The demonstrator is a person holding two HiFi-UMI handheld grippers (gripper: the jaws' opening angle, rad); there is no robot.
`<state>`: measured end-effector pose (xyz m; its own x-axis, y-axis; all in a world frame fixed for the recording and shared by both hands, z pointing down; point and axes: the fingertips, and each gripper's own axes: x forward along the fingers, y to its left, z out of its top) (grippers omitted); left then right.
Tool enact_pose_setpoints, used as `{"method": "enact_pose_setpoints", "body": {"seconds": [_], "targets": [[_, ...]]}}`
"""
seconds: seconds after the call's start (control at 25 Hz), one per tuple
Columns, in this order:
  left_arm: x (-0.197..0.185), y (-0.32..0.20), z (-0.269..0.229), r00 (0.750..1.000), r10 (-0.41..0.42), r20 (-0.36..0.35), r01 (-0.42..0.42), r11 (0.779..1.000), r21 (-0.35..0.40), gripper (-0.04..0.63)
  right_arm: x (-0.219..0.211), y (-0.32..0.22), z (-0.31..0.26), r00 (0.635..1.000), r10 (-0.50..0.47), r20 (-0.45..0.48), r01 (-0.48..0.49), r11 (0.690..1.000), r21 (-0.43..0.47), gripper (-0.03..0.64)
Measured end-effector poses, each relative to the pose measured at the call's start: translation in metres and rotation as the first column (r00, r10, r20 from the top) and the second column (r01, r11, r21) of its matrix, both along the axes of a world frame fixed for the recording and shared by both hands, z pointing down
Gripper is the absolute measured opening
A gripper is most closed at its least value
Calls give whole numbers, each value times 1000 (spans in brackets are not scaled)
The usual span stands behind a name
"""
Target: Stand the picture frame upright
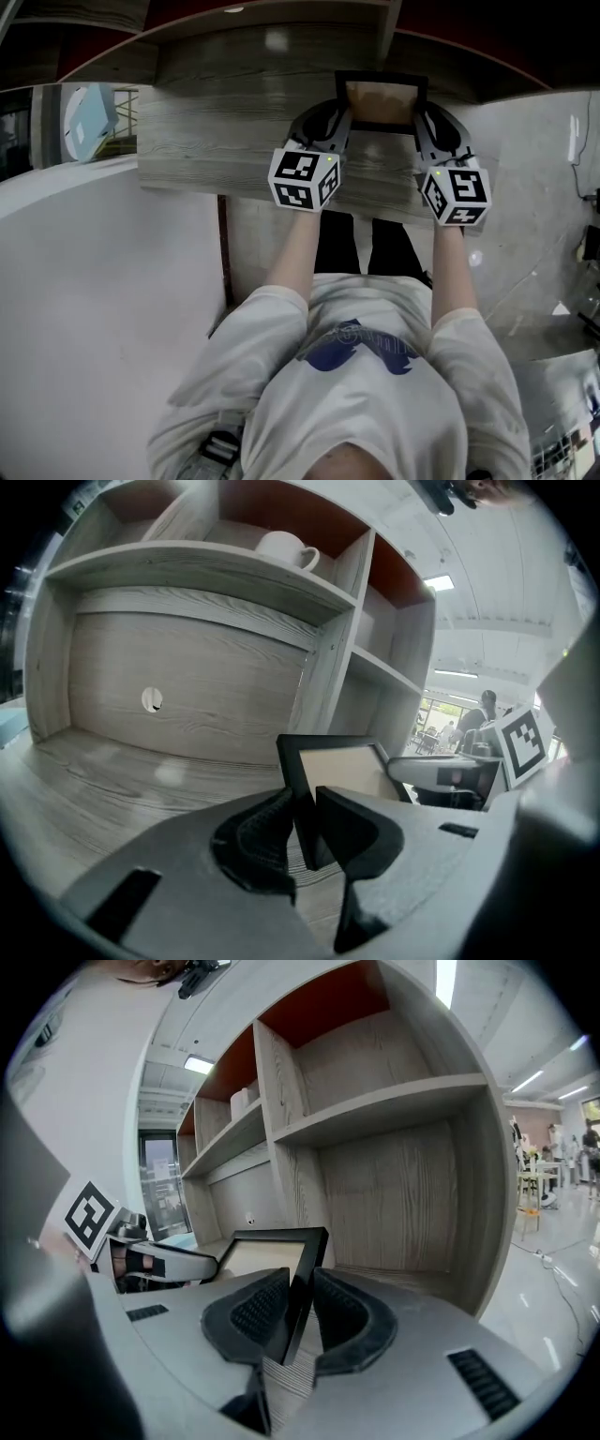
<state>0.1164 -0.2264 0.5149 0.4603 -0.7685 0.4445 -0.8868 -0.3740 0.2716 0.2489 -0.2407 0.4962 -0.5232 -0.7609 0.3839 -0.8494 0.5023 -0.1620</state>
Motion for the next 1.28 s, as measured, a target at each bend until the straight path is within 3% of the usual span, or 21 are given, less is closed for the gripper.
{"method": "enact_pose_setpoints", "body": {"seconds": [0.24,0.64,1.28], "targets": [[2,-7,12,999,-32,10,31,999,38,81,1,-12,15,999,-40,13,40,999,17,75],[3,-17,31,997,-76,1,75,992,104,80,4,-26,38,998,-20,58,19,1000,25,74],[-2,-20,54,996,-87,24,84,991,108,80,-1,-30,61,997,-37,64,35,999,33,72]]}}
